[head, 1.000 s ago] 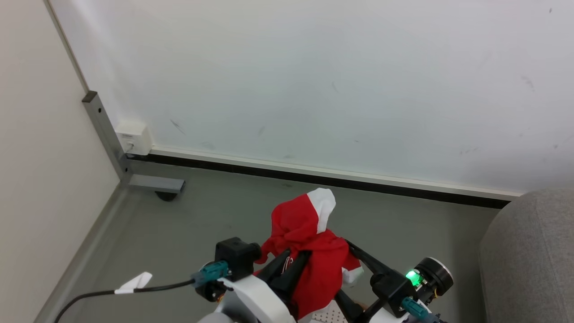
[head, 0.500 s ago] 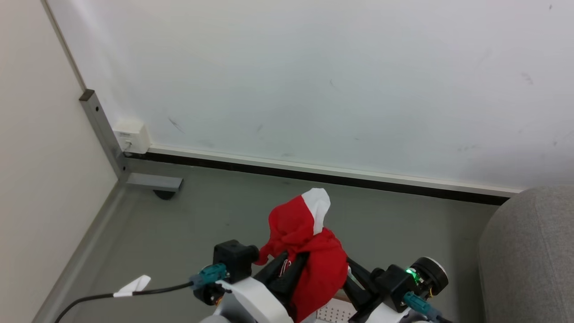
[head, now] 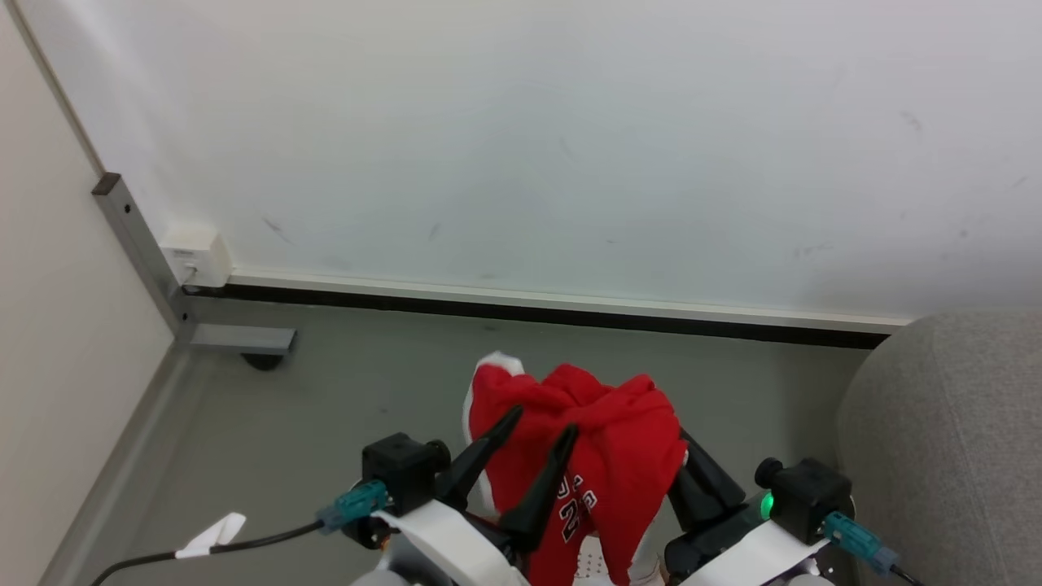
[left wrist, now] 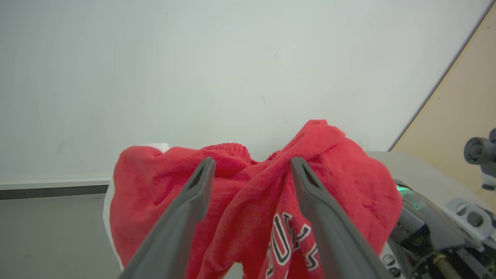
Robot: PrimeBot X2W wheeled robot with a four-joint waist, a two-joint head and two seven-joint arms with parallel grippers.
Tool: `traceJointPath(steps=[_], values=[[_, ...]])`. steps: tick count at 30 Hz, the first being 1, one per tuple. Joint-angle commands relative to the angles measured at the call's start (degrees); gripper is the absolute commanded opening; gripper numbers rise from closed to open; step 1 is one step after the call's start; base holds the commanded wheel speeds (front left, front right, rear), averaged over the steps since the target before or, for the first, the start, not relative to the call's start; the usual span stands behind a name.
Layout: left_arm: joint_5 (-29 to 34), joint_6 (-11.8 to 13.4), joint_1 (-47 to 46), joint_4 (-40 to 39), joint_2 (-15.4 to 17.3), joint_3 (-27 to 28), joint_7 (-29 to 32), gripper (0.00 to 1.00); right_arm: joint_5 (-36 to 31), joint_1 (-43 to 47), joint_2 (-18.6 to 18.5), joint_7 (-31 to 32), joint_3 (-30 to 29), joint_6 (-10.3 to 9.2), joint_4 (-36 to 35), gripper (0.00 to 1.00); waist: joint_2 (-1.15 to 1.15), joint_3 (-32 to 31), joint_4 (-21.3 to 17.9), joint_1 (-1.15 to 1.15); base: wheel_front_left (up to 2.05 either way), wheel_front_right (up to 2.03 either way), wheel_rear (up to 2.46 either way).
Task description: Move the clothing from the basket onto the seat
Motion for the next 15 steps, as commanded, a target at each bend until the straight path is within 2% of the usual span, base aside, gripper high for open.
traceJointPath(steps=[1,8,15], values=[[0.62,0.29,0.50,-0.38,0.69,0.21,-0.37,1.00,0.37,0.48,-0.20,-0.17,-0.62,-0.16,-0.60,0.00,0.00,0.15,-0.92,0.00,0.00,0.00,0.00],[2.52,1.17,0.94,-2.75,1.26,0.44,-2.07,1.00,0.54,1.12,-0.17,-0.11,-5.99,-0.15,-3.22,0.00,0.00,1.31,-6.80,0.00,0.00,0.00,0.00],[5.09,-0.14,0.16,-4.40,1.92,0.01,-3.68,1.00,0.76,3.10,-1.89,-0.08,-10.96,-0.15,-6.98,0.00,0.00,2.93,-15.10,0.00,0.00,0.00,0.00]])
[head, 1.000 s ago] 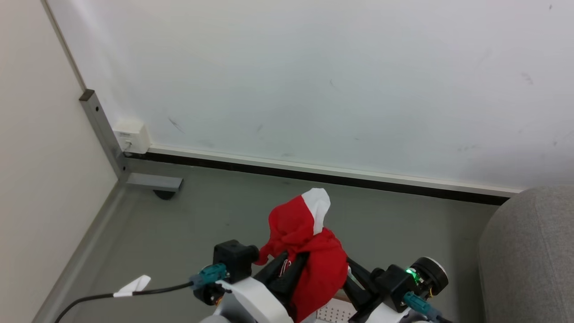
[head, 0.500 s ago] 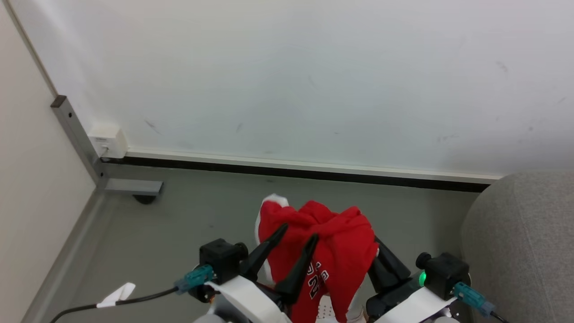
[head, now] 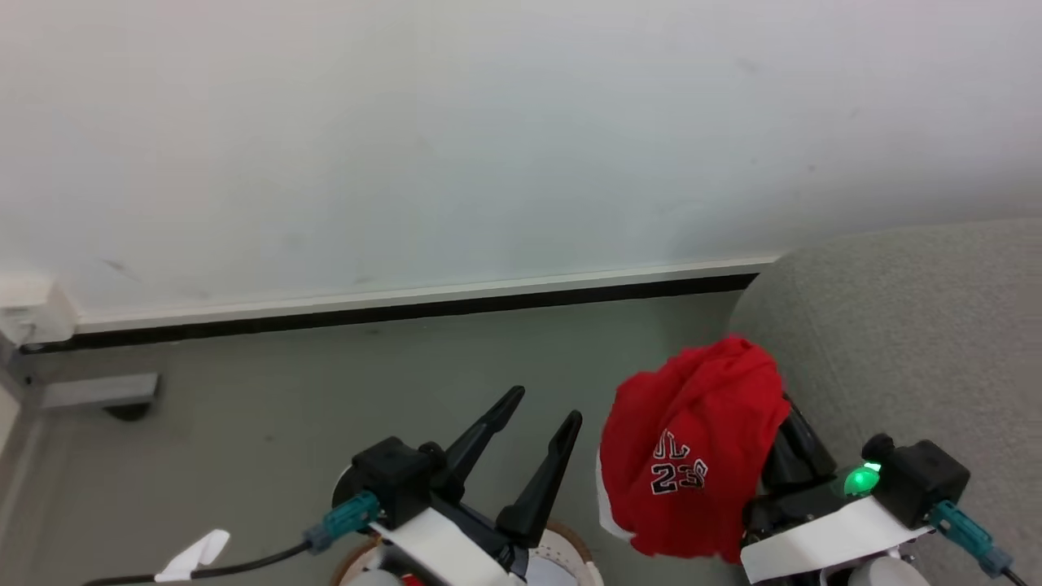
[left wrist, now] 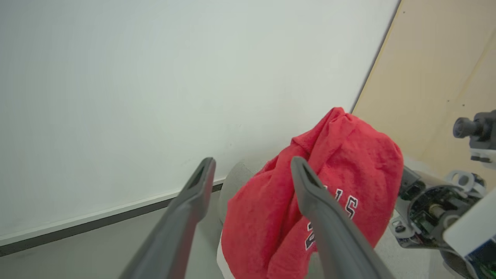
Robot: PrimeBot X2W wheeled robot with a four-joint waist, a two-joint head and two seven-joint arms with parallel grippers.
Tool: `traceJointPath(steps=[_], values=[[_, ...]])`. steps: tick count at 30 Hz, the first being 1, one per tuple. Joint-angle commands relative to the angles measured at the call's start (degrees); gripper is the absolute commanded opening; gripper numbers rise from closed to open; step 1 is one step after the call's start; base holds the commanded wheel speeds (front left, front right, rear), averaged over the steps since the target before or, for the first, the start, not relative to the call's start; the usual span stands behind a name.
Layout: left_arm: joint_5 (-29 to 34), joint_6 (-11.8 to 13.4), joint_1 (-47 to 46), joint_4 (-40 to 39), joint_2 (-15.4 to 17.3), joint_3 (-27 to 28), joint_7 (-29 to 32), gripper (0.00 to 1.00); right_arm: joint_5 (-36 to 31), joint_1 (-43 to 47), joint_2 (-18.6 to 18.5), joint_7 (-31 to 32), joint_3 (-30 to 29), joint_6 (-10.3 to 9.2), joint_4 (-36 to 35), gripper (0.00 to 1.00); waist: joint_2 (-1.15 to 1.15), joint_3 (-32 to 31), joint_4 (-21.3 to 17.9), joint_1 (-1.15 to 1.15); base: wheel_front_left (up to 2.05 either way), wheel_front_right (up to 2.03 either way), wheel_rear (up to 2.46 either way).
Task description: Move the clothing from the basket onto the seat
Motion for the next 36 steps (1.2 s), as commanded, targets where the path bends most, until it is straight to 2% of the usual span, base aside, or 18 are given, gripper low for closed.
traceJointPath(steps=[1,8,13,18,27,36], values=[[0.78,0.00,-0.13,-0.29,0.50,0.33,-0.25,1.00,0.18,0.54,-0.46,0.07,-0.41,-0.14,-0.77,0.00,0.00,1.34,-4.58,0.00,0.00,0.00,0.00],[2.94,-0.93,-1.44,-0.57,1.06,0.70,-0.76,1.00,-0.98,1.98,-2.01,0.08,-4.12,-0.14,-7.30,0.00,0.00,3.38,-12.99,0.00,0.00,0.00,0.00],[4.42,-2.04,-2.08,-0.66,0.95,-0.03,-0.99,1.00,-1.70,3.29,-2.01,0.49,-6.07,-0.14,-10.32,0.00,0.00,4.49,-16.51,0.00,0.00,0.00,0.00],[5.08,-2.03,-1.68,-0.70,1.38,0.23,-1.09,1.00,-1.80,3.38,-1.39,0.70,-6.71,-0.14,-11.97,0.00,0.00,5.69,-19.17,0.00,0.00,0.00,0.00],[5.66,-2.58,-2.72,-1.30,2.21,-0.09,-0.88,1.00,-0.31,1.78,-0.44,0.56,-8.16,-0.14,-11.91,0.00,0.00,7.40,-19.75,0.00,0.00,0.00,0.00],[7.17,-2.63,-3.14,-1.67,2.44,-1.89,0.18,1.00,0.88,-10.78,-3.64,2.68,-12.43,-0.14,-8.78,0.00,0.00,11.54,-17.46,0.00,0.00,0.00,0.00]])
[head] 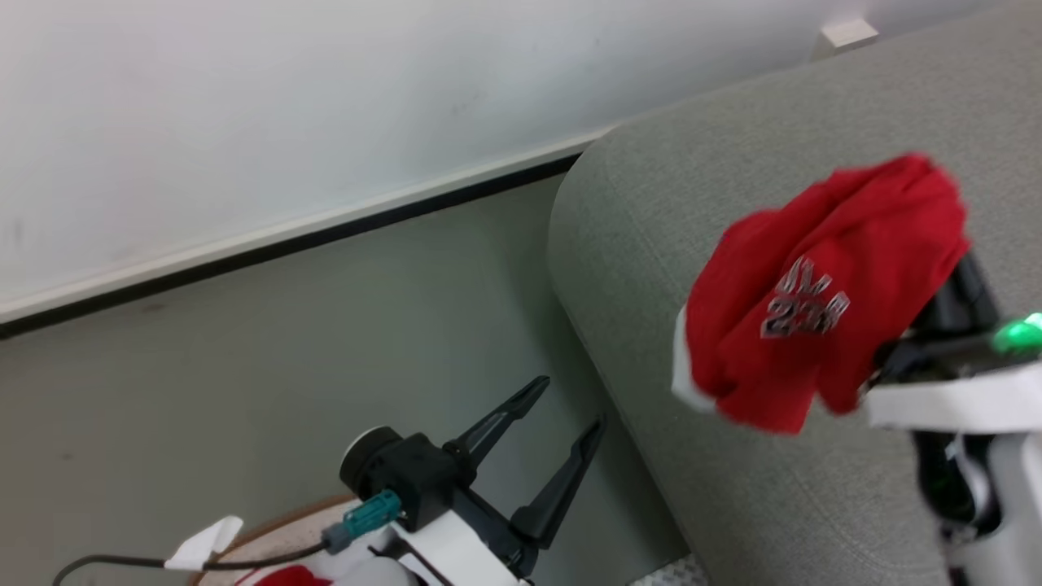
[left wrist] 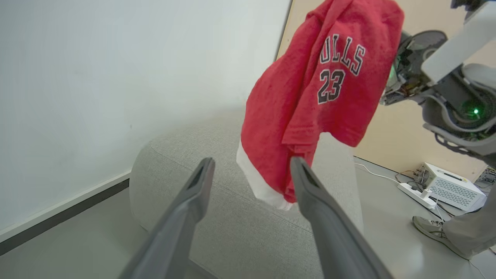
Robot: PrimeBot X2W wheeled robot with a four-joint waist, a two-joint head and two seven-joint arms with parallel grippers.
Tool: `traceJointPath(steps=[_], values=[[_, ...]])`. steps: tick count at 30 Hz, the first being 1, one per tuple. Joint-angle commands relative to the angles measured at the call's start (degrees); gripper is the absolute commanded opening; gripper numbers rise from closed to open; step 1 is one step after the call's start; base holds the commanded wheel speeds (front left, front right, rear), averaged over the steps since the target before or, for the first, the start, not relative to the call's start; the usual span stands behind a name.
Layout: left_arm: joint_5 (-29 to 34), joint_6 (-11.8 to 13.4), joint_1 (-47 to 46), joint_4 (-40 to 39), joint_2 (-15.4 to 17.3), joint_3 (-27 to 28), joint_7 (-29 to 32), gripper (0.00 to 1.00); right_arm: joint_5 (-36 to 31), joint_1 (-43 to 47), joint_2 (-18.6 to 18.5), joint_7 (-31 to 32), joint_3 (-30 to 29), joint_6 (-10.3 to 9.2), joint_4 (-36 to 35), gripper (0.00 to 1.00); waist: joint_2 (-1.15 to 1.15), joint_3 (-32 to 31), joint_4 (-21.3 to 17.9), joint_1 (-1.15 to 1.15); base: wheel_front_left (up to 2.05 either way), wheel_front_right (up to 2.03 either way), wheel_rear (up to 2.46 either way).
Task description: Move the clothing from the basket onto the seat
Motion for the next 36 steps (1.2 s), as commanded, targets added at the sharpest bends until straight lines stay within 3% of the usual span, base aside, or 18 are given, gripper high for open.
traceJointPath(steps=[1,10,15,19,24,32,35,36], values=[[0.94,-0.26,-0.82,-0.46,0.50,-0.09,0.43,1.00,-0.43,-2.86,-1.08,0.51,-1.21,-0.14,0.22,0.00,0.00,2.39,1.70,0.00,0.00,0.00,0.00],[1.55,-0.70,-5.18,-3.13,2.11,1.12,2.03,1.00,3.83,-21.37,-7.39,6.84,-11.75,-0.14,4.90,0.00,0.00,14.40,7.74,0.00,0.00,0.00,0.00],[2.03,-1.06,-7.58,-4.34,2.68,1.72,2.24,1.00,0.99,-31.18,-12.52,8.73,-15.21,-0.13,11.51,0.00,0.00,21.30,11.11,0.00,0.00,0.00,0.00],[2.57,-1.40,-9.25,-4.57,2.75,1.97,2.16,1.00,-0.91,-35.32,-14.54,8.59,-17.04,-0.13,16.72,0.00,0.00,24.51,12.90,0.00,0.00,0.00,0.00],[2.72,-1.93,-11.39,-3.71,2.34,2.40,1.15,1.00,-5.21,-37.79,-17.88,8.02,-20.58,-0.14,29.20,0.00,0.00,26.70,15.59,0.00,0.00,0.00,0.00],[1.58,-1.68,-10.70,-1.88,2.30,3.35,0.12,1.00,-9.60,-33.91,-18.40,14.16,-20.04,-0.14,46.71,0.00,0.00,24.51,16.81,0.00,0.00,0.00,0.00],[1.60,-1.59,-10.71,-1.65,2.65,3.58,0.00,1.00,-9.69,-33.18,-18.34,15.63,-18.42,-0.14,50.01,0.69,0.00,23.25,16.81,0.00,0.00,0.00,0.00],[1.55,-1.42,-10.67,-1.64,2.77,3.74,-0.03,1.00,-9.75,-33.18,-18.67,15.46,-17.99,-0.14,50.68,1.00,0.00,22.83,16.73,0.00,0.00,0.00,0.00]])
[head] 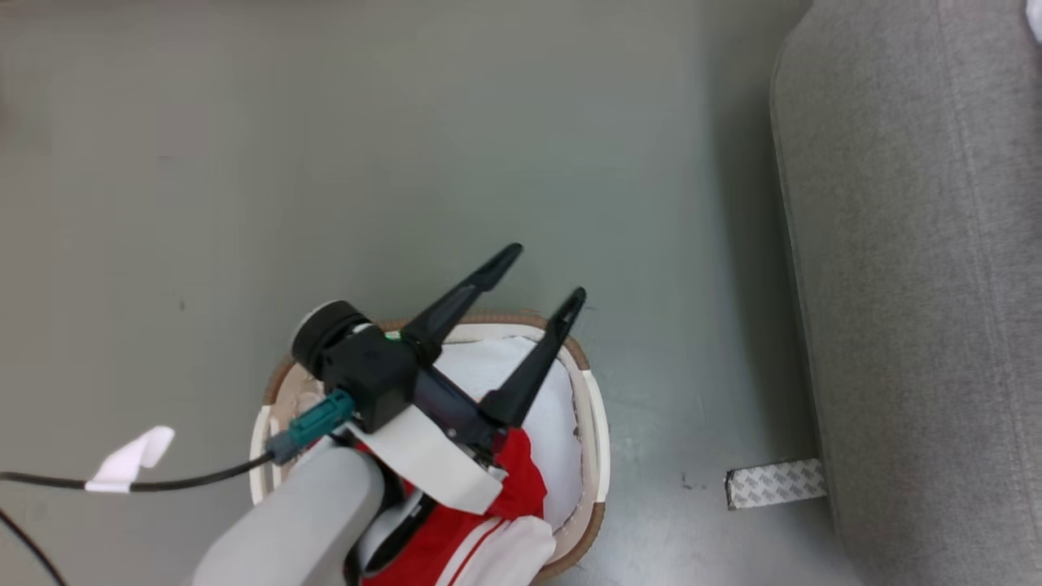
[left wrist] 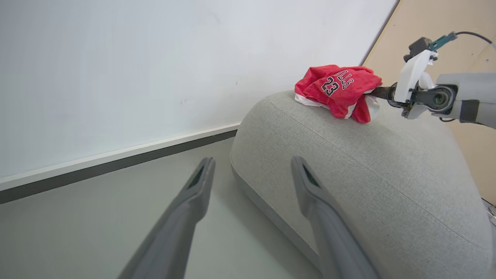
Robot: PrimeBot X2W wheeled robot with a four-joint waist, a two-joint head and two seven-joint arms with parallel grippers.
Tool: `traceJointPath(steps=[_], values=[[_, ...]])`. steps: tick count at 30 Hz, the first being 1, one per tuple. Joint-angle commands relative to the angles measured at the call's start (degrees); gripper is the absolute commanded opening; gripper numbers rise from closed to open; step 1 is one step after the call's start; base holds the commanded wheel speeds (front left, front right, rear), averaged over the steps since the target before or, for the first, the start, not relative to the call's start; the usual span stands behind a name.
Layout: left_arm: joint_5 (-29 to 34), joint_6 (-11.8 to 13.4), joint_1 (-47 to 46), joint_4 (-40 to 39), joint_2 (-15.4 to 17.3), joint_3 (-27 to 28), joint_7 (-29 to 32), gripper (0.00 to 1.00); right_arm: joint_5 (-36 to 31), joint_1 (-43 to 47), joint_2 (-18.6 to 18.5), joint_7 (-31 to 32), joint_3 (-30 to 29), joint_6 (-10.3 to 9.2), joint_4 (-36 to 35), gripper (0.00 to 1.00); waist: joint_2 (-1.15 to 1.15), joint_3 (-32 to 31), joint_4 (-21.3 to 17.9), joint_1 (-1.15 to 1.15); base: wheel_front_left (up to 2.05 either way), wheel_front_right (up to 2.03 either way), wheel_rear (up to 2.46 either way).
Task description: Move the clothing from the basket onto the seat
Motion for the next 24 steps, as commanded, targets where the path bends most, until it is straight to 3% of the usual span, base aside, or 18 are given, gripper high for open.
traceJointPath(steps=[1,6,11,15,18,24], values=[[-0.90,0.18,0.37,0.15,0.46,0.19,-0.34,1.00,-0.28,0.41,-0.23,-0.35,0.55,-0.14,0.33,1.00,0.00,-0.87,-0.26,-0.01,0.00,0.00,0.00],[-1.53,0.74,2.35,1.22,0.26,0.43,-0.46,1.00,3.18,2.10,0.77,1.51,4.08,-0.14,1.54,1.00,0.00,-5.96,-1.33,-0.01,0.00,0.00,0.00],[-2.66,1.35,5.15,2.15,-0.69,0.13,-0.89,1.00,6.40,6.78,-3.32,4.21,11.66,-0.14,-2.67,1.00,0.00,-13.12,-1.70,-0.01,0.00,0.00,0.00],[-3.44,2.46,8.02,2.63,-0.45,0.80,-0.96,1.00,11.54,11.53,-7.13,5.56,17.58,-0.14,-10.78,1.00,0.00,-18.90,-1.51,-0.01,0.00,0.00,0.00],[-4.35,3.11,9.61,2.47,-0.18,1.56,-1.11,1.00,14.94,15.06,-10.12,4.75,18.88,-0.14,-17.57,1.00,0.00,-22.64,-0.35,-0.01,0.00,0.00,0.00],[-5.79,5.71,12.53,1.79,0.89,5.36,-1.36,1.00,19.17,21.87,-10.70,4.65,20.86,-0.14,-31.51,1.00,0.00,-28.82,2.51,-0.01,0.00,0.00,0.00]])
